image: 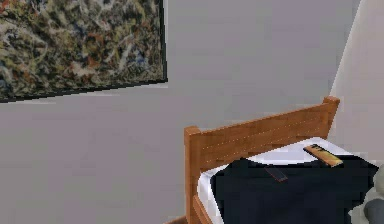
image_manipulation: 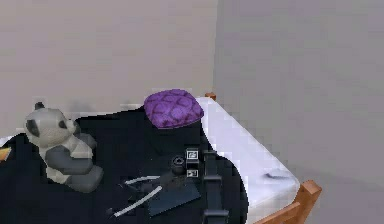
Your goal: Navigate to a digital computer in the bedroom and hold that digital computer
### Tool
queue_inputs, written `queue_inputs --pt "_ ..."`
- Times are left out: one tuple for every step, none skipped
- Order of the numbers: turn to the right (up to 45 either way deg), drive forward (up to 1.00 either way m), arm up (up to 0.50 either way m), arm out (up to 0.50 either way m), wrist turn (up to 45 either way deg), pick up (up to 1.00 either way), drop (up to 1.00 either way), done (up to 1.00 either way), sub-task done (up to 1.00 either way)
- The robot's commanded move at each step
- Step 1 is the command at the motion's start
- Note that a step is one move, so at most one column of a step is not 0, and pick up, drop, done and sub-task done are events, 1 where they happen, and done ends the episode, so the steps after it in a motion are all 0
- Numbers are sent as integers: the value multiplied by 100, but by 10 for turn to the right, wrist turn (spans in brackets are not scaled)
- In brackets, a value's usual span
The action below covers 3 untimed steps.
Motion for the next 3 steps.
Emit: queue_inputs --pt "0 0 0 0 360 0 0 0 0" --pt "0 0 -30 0 0 0 0 0 0" --pt "0 0 0 0 0 100 0 0 0"
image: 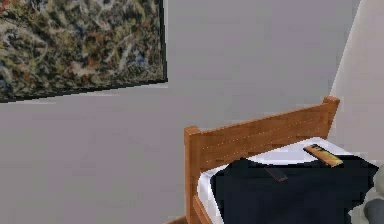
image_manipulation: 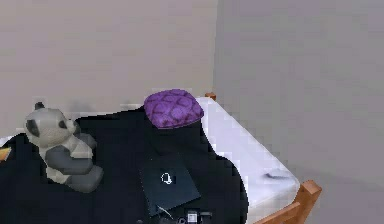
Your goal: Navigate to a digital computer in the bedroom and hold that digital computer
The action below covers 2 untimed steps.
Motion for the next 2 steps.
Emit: queue_inputs --pt "0 0 10 0 0 0 0 0 0" --pt "0 0 0 0 0 0 0 100 0"
